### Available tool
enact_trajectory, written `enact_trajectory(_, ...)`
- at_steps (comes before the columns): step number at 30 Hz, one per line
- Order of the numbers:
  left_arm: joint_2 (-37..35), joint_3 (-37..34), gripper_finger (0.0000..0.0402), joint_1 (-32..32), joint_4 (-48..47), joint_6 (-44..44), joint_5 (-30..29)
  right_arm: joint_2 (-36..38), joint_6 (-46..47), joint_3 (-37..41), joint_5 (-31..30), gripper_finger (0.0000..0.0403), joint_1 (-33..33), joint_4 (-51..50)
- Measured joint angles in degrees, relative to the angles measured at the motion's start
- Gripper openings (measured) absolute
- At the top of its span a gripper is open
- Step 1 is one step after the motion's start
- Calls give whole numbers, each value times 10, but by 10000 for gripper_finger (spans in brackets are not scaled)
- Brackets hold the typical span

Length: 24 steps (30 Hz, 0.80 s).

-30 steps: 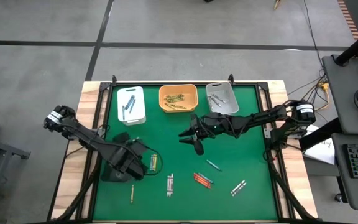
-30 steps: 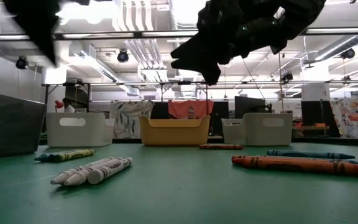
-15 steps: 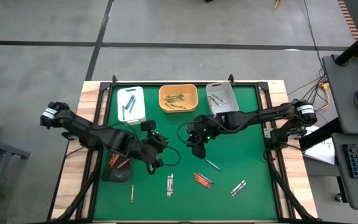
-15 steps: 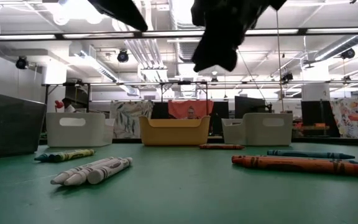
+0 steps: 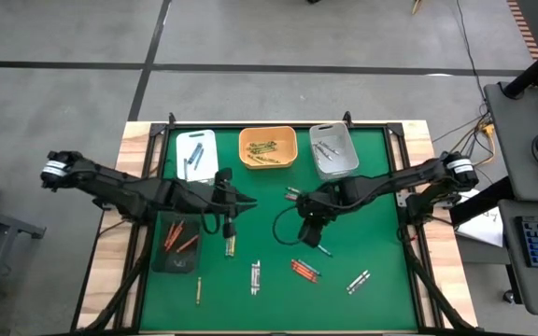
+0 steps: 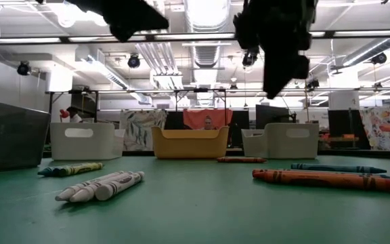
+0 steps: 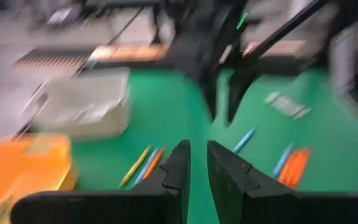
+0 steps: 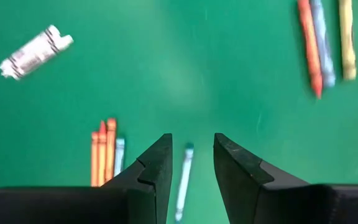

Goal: Sort crayons
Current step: Put the blue crayon into the white bin

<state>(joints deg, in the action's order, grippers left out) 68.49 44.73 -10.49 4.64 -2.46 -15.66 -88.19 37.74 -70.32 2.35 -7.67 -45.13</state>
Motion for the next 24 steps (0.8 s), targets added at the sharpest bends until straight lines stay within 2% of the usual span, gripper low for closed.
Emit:
enact_trajectory(2, -5, -24, 36, 13, 74, 22, 57, -2, 28, 0, 1, 104, -7, -13)
enact_trajectory(4, -7, -46, 36, 21, 135, 44, 90, -9, 52, 1, 1, 105, -13, -15)
enact_trajectory(11, 5, -76, 36, 38, 274, 80, 92, -50, 89, 1, 5, 102, -36, -22)
enact_trajectory(17, 10, -81, 36, 44, 298, 80, 91, -94, 105, 1, 29, 104, -53, -49)
enact_trajectory(24, 16, -74, 36, 45, 299, 66, 86, -113, 114, 0, 56, 100, -75, -53)
